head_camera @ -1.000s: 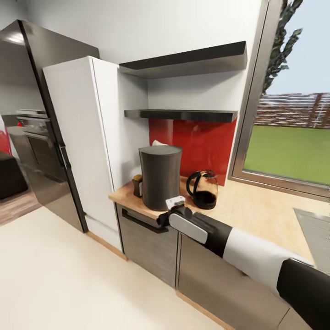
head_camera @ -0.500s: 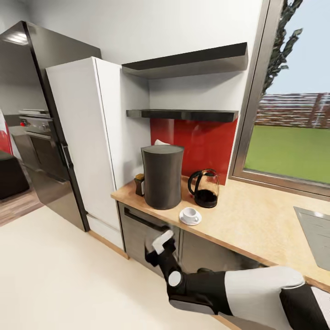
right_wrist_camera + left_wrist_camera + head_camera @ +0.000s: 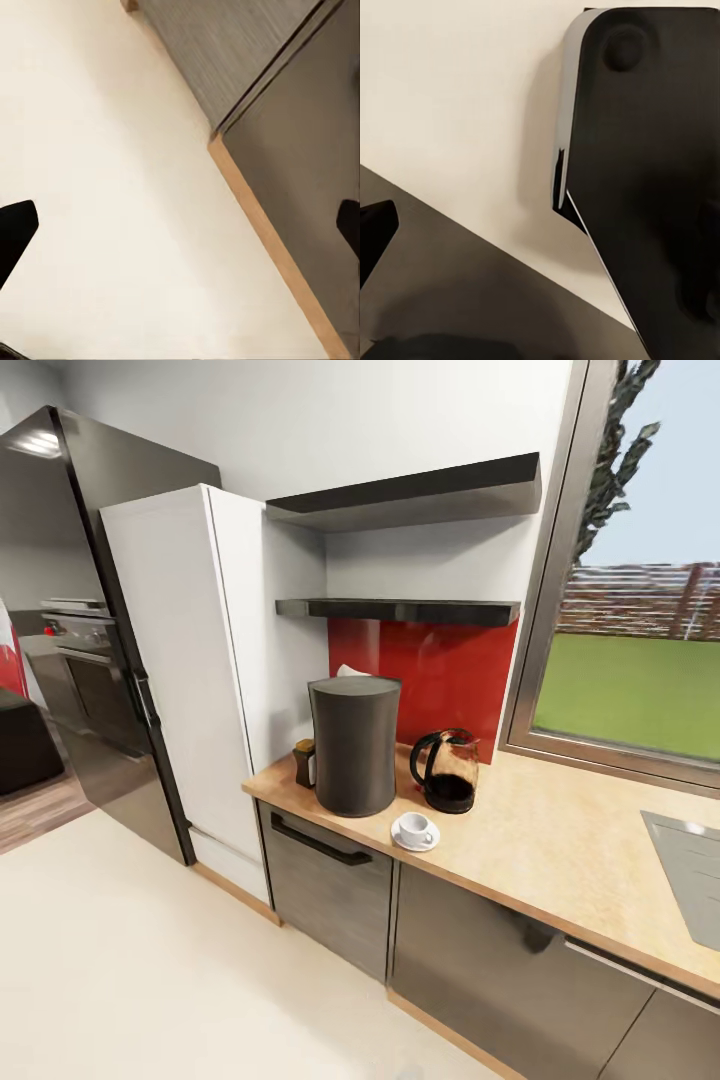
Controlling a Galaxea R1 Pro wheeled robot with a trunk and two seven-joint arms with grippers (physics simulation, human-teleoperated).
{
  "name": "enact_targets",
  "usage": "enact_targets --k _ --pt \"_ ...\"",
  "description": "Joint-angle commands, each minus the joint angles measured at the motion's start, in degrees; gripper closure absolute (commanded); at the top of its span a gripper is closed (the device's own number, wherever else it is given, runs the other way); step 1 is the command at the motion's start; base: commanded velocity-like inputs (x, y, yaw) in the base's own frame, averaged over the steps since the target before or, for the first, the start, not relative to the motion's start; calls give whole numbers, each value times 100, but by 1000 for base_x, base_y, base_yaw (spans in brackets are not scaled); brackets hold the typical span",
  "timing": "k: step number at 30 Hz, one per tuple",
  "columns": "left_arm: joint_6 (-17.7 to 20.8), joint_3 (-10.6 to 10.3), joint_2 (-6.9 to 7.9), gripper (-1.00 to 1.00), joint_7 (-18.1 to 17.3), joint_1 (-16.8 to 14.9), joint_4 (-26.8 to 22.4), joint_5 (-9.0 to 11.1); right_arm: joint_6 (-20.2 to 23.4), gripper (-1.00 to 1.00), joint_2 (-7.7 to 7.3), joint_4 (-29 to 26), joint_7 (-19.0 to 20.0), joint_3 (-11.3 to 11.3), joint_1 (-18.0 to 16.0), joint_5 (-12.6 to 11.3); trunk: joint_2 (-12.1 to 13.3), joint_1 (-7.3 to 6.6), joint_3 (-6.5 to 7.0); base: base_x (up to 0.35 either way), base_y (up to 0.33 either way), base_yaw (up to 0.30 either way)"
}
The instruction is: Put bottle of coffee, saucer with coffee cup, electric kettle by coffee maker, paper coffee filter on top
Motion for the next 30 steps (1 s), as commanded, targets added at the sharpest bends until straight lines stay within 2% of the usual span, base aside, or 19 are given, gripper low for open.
enact_targets --k 1,2,3,4,5,6,9,10,11,12,14,17,19,24,26,27,30 --pt "-9 46 -1 -100 -28 2 -9 -43 -55 -100 -19 104 -20 35 118 -133 -10 3 -9 0 0 0" --pt "-9 44 0 -100 -28 2 -9 -43 -56 -100 -30 219 -16 33 221 -309 -10 3 -9 0 0 0" --pt "-9 40 3 -100 -29 2 -9 -43 -57 -100 -37 333 -9 33 312 -611 -10 3 -9 0 0 0" --pt "-9 37 4 -100 -29 2 -9 -43 -57 -100 -42 437 30 32 394 -1009 -10 3 -9 0 0 0" --pt "-9 34 6 -100 -29 2 -9 -45 -57 -100 -46 591 241 33 488 -1668 -10 3 -9 0 0 0" --pt "-13 33 6 -100 -29 2 -9 -44 -56 -100 -54 731 520 33 529 -2100 -10 3 -9 0 0 0" --pt "-16 28 7 -100 -32 2 -9 -46 -49 -100 -153 1531 1898 34 656 -3175 -10 3 -9 0 0 0" --pt "-18 25 6 -100 -35 2 -9 -45 -37 -100 -176 2133 2740 30 719 -3610 -10 3 -9 0 0 0" --pt "-18 25 5 -100 -36 2 -9 -46 -32 -100 -181 2445 3177 28 746 -3831 -10 3 -9 0 0 0" --pt "-18 25 6 -100 -37 1 -9 -45 -21 -100 -197 2825 3856 26 791 -4194 -10 3 -9 0 0 0" --pt "-18 25 2 -100 -37 -1 -14 -44 -14 -100 -204 2995 4295 26 862 -4432 -10 3 -9 0 0 0" --pt "-18 28 -1 -100 -38 -3 -17 -43 12 -100 -218 3098 4571 22 968 -4579 -10 3 -9 0 0 0" --pt "-18 30 2 -100 -38 -5 -18 -43 86 -100 -272 3114 4621 19 1028 -4604 -10 3 -9 0 0 0" --pt "-73 36 7 -100 -30 -2 -18 -43 704 -100 -343 3123 4654 9 1075 -4697 -10 3 -9 0 0 0" --pt "-155 42 7 -100 -29 -1 -12 -47 881 -100 -347 3121 4666 8 1082 -4922 -10 3 -9 0 0 0" --pt "-187 47 7 -100 -29 -2 -10 -50 956 -100 -349 3119 4775 8 1086 -5146 -10 3 -9 0 0 0" --pt "-200 70 7 -100 -23 -1 -9 -38 993 -100 -341 3122 5069 9 1099 -5260 -10 3 -9 0 0 0"
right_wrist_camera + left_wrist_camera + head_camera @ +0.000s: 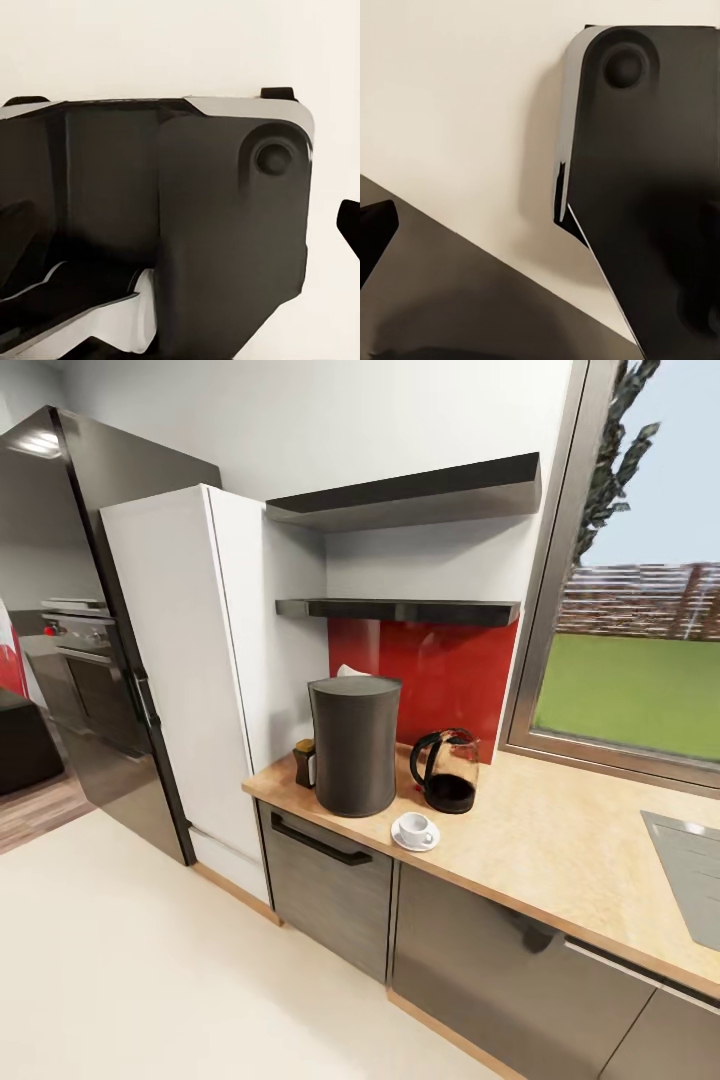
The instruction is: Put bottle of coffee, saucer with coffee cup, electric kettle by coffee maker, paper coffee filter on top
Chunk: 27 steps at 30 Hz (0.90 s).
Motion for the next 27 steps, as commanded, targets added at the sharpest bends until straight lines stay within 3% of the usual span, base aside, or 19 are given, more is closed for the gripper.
enact_targets --k 1,27 --pt "-8 57 2 -100 -27 1 -10 -32 13 -100 4 -8 46 36 -6 -62 -10 3 -10 0 0 0" --pt "-12 53 -13 -100 -34 5 72 -10 -102 -100 97 220 90 34 119 -46 -10 3 -10 0 0 0"
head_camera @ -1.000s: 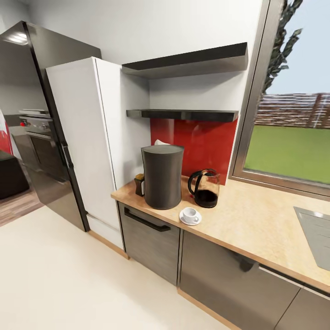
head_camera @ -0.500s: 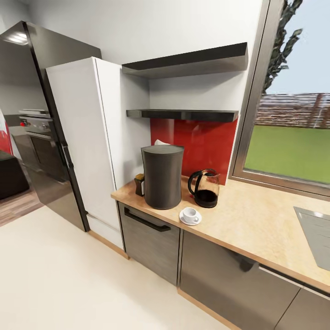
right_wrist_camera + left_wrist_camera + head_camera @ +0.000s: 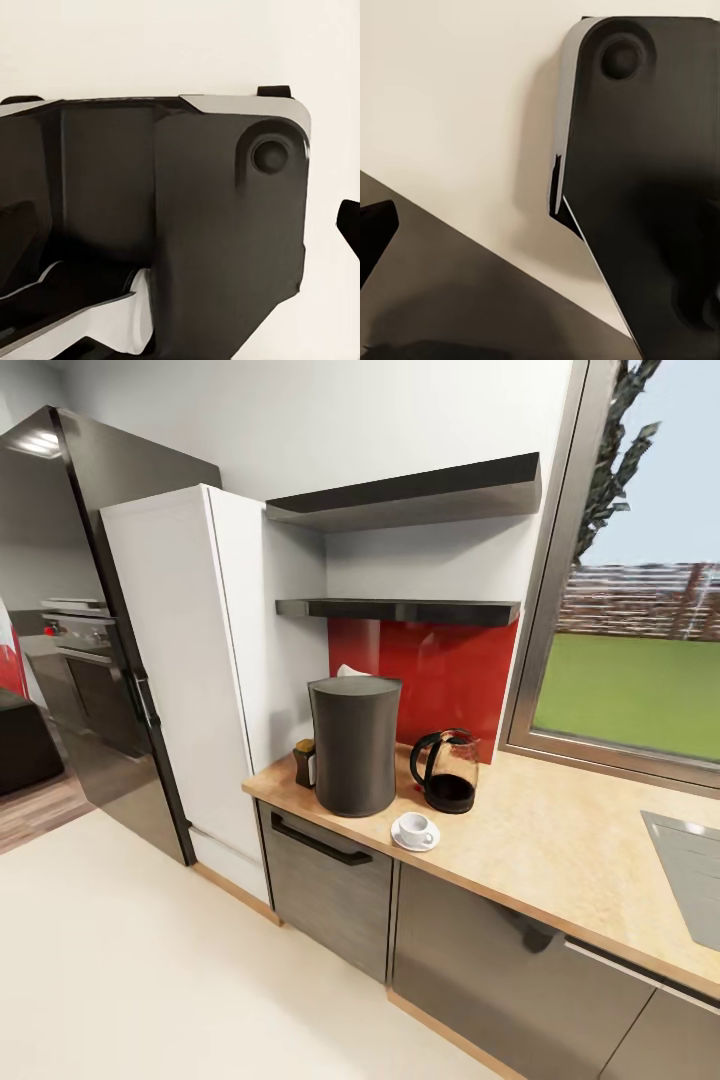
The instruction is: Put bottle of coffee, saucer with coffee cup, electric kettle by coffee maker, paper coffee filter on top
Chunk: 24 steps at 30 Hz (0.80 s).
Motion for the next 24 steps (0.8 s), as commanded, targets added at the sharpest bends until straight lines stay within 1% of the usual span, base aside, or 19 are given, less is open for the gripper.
enact_targets --k 1,2,3,6,7,8,9,10,11,12,13,14,15,17,19,20,21,24 --pt "-8 53 0 -100 -28 2 -8 -42 -34 -100 6 -12 13 42 -7 -56 -10 3 -10 0 0 0" --pt "-8 55 1 -100 -28 2 -6 -41 -92 -100 37 -19 16 45 -9 -56 -10 3 -10 0 0 0" --pt "-8 53 -2 -100 -28 2 -5 -41 -180 -100 135 -22 19 48 -7 -61 -10 3 -10 0 0 0" --pt "-8 51 -5 -100 -28 2 -4 -46 -236 -100 207 -5 15 43 -7 -57 -10 3 -10 0 0 0" --pt "-8 55 -6 -100 -28 2 -4 -48 -251 -100 217 -9 16 -4 -7 -52 -10 3 -10 0 0 0" --pt "-8 57 -6 -100 -28 2 -4 -49 -260 -100 219 -9 18 -84 -7 -50 -10 3 -10 0 0 0" --pt "-8 58 -3 -100 -28 2 -4 -49 -267 -100 219 -6 19 -230 -7 -39 -10 3 -10 0 0 0" --pt "-8 59 -5 -100 -28 2 -4 -50 -273 -100 211 16 20 -607 -5 173 -10 3 -10 0 0 0" --pt "-8 59 -6 -100 -28 2 -4 -48 -275 -100 212 48 20 -800 6 423 -10 3 -10 0 0 0" --pt "-8 59 -6 -100 -28 2 -4 -48 -276 -100 217 98 20 -1035 27 735 -10 3 -10 0 0 0" --pt "-8 59 -6 -100 -28 2 -4 -49 -276 -100 222 130 20 -1187 38 903 -10 3 -10 0 0 0" --pt "-8 59 -6 -100 -28 2 -4 -46 -277 -100 232 212 20 -1580 54 1264 -10 3 -10 0 0 0" --pt "-8 59 -7 -100 -28 2 -4 -44 -277 -100 241 313 20 -2040 63 1668 -10 3 -10 0 0 0" --pt "-8 59 -7 -100 -28 2 -4 -44 -277 -100 267 483 20 -2973 76 2576 -10 3 -10 0 0 0" --pt "-8 59 -7 -100 -28 2 -4 -42 -277 -100 291 572 20 -3781 84 3421 -10 3 -10 0 0 0" --pt "-8 59 -7 -100 -28 2 -4 -42 -277 -100 300 603 20 -4275 87 3933 -10 3 -10 0 0 0" --pt "-8 59 -7 -100 -28 2 -4 -42 -277 -100 308 621 20 -4710 89 4350 -10 3 -10 0 0 0" --pt "-8 59 -7 -100 -28 2 -4 -41 -277 -100 318 687 20 -5477 93 5098 -10 3 -10 0 0 0"
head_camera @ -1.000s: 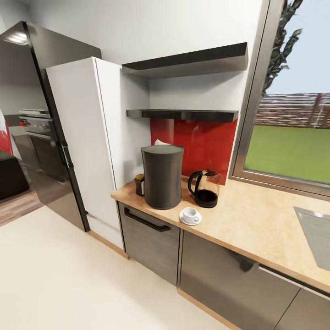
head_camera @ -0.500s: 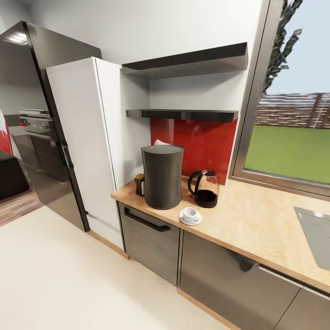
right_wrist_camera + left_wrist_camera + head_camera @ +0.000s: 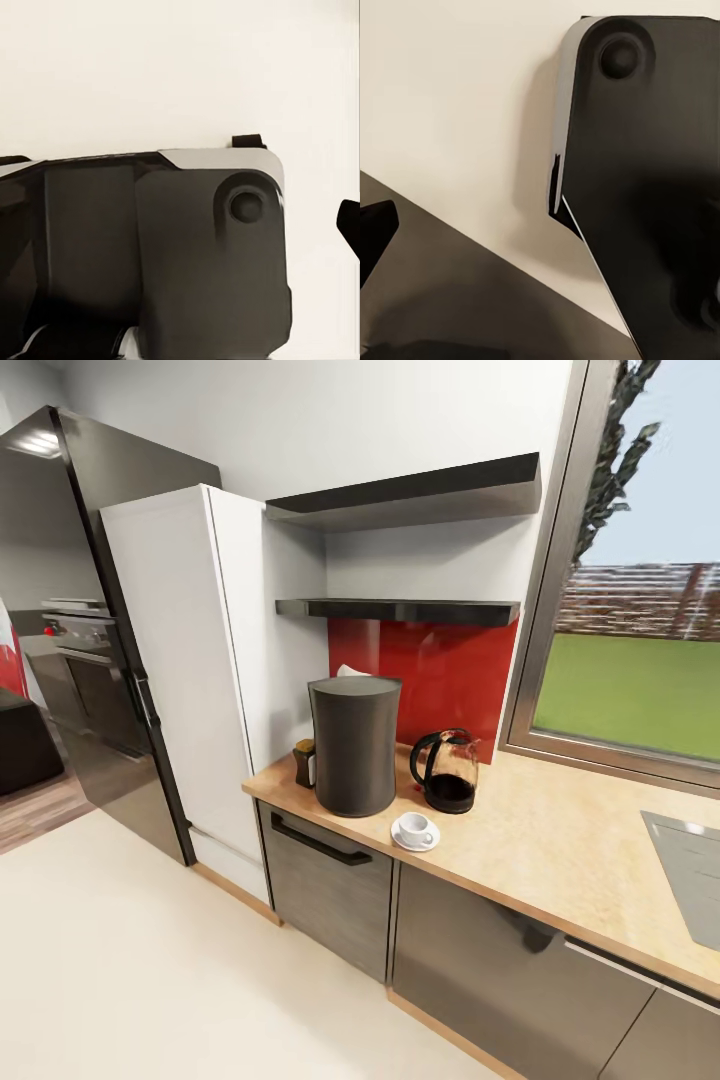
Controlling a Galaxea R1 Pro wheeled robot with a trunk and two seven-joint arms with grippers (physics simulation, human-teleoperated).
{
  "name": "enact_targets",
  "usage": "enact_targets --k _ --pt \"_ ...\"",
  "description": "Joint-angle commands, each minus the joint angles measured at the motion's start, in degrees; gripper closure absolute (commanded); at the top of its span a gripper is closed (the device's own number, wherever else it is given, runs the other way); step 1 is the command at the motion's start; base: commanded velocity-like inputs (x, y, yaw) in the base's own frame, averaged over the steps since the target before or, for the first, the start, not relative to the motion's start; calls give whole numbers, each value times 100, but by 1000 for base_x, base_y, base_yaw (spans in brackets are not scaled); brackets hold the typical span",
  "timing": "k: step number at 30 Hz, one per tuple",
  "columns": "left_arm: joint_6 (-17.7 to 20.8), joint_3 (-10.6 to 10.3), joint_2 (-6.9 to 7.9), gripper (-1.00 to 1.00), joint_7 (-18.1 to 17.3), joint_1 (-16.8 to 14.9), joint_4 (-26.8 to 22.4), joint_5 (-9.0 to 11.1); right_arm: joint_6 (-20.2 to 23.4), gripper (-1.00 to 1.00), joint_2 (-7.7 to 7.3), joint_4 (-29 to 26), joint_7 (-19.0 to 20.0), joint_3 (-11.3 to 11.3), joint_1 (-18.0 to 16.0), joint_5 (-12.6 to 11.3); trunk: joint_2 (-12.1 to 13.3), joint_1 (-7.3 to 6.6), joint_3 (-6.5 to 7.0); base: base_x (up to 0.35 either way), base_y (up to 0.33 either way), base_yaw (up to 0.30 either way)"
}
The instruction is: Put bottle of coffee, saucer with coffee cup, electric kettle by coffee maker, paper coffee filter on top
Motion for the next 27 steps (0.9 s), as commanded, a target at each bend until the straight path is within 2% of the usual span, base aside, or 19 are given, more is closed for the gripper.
enact_targets --k 1,2,4,5,7,9,11,27 --pt "-8 50 -1 -100 -27 1 -9 -43 -16 -100 2 51 22 -243 2 220 -9 3 -10 0 0 0" --pt "-8 50 -1 -100 -27 1 -9 -45 -16 -100 4 85 22 -565 6 507 -9 3 -10 0 0 0" --pt "-8 50 -1 -100 -27 1 -9 -44 -16 -100 9 121 22 -1375 9 1041 -9 3 -10 0 0 0" --pt "-8 50 -1 -100 -27 1 -9 -43 -19 -100 12 130 22 -1614 10 1190 -9 3 -10 0 0 0" --pt "-8 50 -1 -100 -27 1 -9 -43 -19 -100 63 136 22 -1870 11 1333 -9 3 -10 0 0 0" --pt "-8 51 -1 -100 -27 1 -9 -46 -18 -100 165 134 22 -2004 11 1391 -9 3 -10 0 0 0" --pt "-8 50 -1 -100 -27 1 -9 -50 -24 -100 194 130 22 -2044 12 1413 -9 3 -10 0 0 0" --pt "-8 41 1 -100 -27 1 -1 -45 -42 -100 193 130 22 -2058 12 1445 -9 3 -10 0 0 0"
